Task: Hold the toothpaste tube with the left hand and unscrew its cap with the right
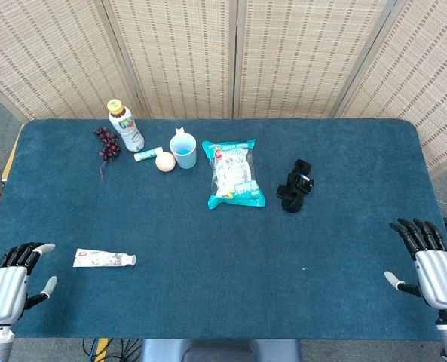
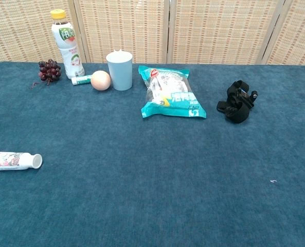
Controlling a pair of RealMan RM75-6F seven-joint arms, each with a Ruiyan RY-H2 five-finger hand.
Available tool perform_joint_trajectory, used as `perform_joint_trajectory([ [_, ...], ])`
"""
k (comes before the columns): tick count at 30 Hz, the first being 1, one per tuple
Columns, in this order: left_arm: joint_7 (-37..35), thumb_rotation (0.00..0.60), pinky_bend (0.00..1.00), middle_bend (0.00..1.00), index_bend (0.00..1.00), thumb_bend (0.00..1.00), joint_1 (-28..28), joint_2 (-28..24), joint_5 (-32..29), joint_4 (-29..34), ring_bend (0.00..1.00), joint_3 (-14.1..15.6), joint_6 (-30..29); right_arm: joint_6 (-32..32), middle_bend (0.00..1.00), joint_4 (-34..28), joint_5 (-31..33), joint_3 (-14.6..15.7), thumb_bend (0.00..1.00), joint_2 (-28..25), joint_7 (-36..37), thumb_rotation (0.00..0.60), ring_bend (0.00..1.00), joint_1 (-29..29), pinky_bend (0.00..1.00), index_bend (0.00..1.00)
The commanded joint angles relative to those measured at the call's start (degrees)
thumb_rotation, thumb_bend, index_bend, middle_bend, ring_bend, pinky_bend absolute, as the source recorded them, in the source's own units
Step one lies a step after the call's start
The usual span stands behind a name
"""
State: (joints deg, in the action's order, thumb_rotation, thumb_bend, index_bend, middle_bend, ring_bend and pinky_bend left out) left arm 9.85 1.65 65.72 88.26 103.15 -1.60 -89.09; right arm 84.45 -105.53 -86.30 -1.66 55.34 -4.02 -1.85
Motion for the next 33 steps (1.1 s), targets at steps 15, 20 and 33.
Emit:
perform_joint_trajectory([
  [15,-0.1,0.6,0.15,0.24,0.26,0.25,7.0,-1.4,-0.7,-1.5,0.17,-1.0,10.6,5.2,0.13,-1.4,-1.1,-2.2,0.09,-2.6,2.4,0.6,0.0,1.1,0.05,0.17],
  [20,0.7,0.6,0.15,0.24,0.26,0.22,10.7,0.2,-2.5,-3.5,0.17,-1.8,16.2,5.3,0.13,-1.6,-0.7,-2.1,0.09,-2.7,2.2,0.6,0.0,1.5,0.05,0.17],
  [33,10.1,0.6,0.15,0.22,0.28,0.22,16.1,6.9,-9.0,-9.2,0.17,-2.0,24.1,5.8,0.13,-1.2,-0.2,-1.8,0.09,-2.8,2.5,0.6,0.0,2.4,0.05,0.17],
])
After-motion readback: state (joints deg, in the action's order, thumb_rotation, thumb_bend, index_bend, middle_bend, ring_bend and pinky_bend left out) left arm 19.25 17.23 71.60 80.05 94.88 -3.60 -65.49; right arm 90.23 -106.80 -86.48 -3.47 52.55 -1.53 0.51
